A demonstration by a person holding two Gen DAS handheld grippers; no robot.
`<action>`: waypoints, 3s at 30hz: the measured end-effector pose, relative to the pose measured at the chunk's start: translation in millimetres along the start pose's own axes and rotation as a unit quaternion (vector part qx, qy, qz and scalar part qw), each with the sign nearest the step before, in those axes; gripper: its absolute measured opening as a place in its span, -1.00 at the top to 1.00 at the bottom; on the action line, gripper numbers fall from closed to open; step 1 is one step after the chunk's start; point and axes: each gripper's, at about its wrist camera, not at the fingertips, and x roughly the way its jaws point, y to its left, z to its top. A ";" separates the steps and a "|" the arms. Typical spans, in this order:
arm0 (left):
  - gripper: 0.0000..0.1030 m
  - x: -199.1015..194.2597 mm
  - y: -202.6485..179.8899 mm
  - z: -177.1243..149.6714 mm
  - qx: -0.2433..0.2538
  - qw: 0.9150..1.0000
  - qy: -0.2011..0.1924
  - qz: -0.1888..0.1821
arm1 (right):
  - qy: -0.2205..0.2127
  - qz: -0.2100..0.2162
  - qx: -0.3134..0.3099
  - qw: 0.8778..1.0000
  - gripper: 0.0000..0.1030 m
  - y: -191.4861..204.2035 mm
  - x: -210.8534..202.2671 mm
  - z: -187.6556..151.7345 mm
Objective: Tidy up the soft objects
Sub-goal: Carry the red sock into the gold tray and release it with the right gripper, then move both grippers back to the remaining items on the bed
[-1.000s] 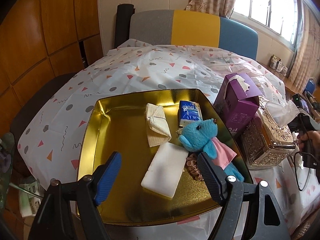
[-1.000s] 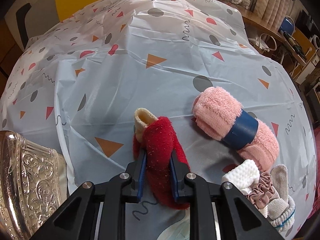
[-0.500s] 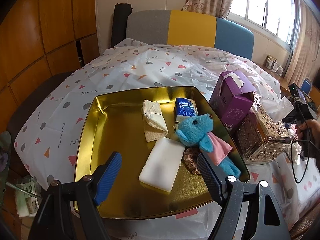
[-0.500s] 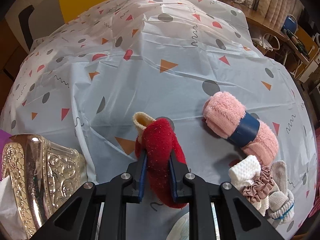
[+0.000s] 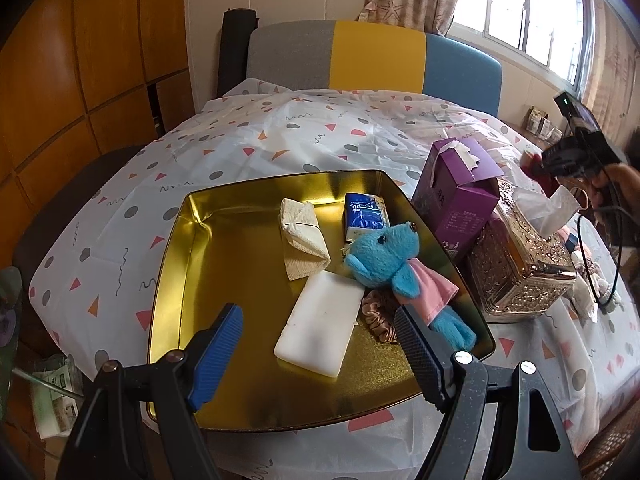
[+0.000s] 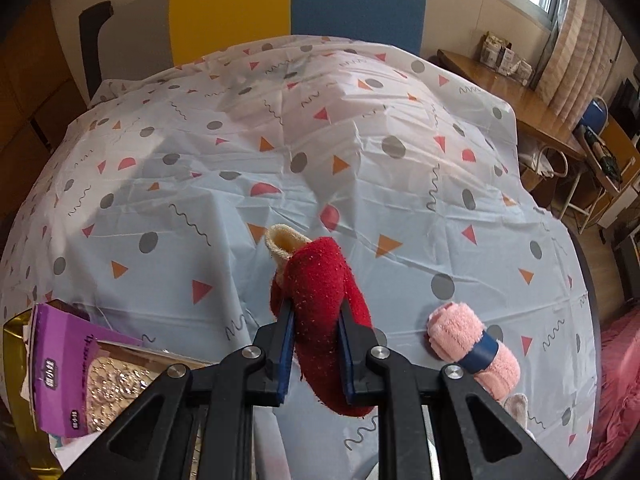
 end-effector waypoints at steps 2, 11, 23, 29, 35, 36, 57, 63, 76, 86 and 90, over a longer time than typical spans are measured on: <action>-0.54 -0.5 0.4 -0.5 0.000 1.000 0.000 0.000 | -0.012 0.003 -0.014 1.000 0.65 14.2 -8.3 8.3; -0.54 0.7 3.1 -3.0 -0.003 1.000 0.003 -0.002 | -0.072 0.034 -0.095 0.992 0.65 97.6 -50.8 29.0; -0.54 3.9 11.2 -7.5 -0.013 1.000 0.006 0.001 | -0.107 0.109 -0.230 0.961 0.65 213.3 -101.4 -12.4; -0.54 3.9 21.2 -9.3 -0.029 1.000 0.005 0.006 | -0.097 0.153 -0.269 0.946 0.65 256.3 -115.6 -47.6; -0.53 0.3 41.0 -11.6 -0.052 0.998 0.000 0.022 | -0.035 0.226 -0.227 0.947 0.65 274.0 -97.9 -77.3; -0.53 0.1 44.2 -12.2 -0.056 0.998 0.000 0.025 | -0.020 0.236 -0.211 0.948 0.65 274.0 -91.2 -81.6; -0.54 3.5 61.4 -15.0 -0.077 0.996 0.004 0.039 | 0.078 0.279 -0.070 0.955 0.24 270.8 -10.7 -96.3; -0.54 0.3 58.7 -15.5 -0.074 0.997 0.002 0.037 | 0.042 0.266 -0.104 0.957 0.23 271.3 -28.6 -101.0; -0.54 -5.1 50.7 -13.6 -0.062 0.998 -0.005 0.031 | -0.038 0.244 -0.146 0.958 0.23 249.2 -74.5 -118.4; -0.54 -8.5 33.2 -9.4 -0.038 0.999 -0.009 0.023 | -0.117 0.229 -0.155 0.954 0.23 192.8 -118.2 -132.2; -0.54 -9.0 25.0 -8.3 -0.028 0.999 -0.008 0.018 | -0.126 0.214 -0.134 0.959 0.23 154.4 -123.5 -136.4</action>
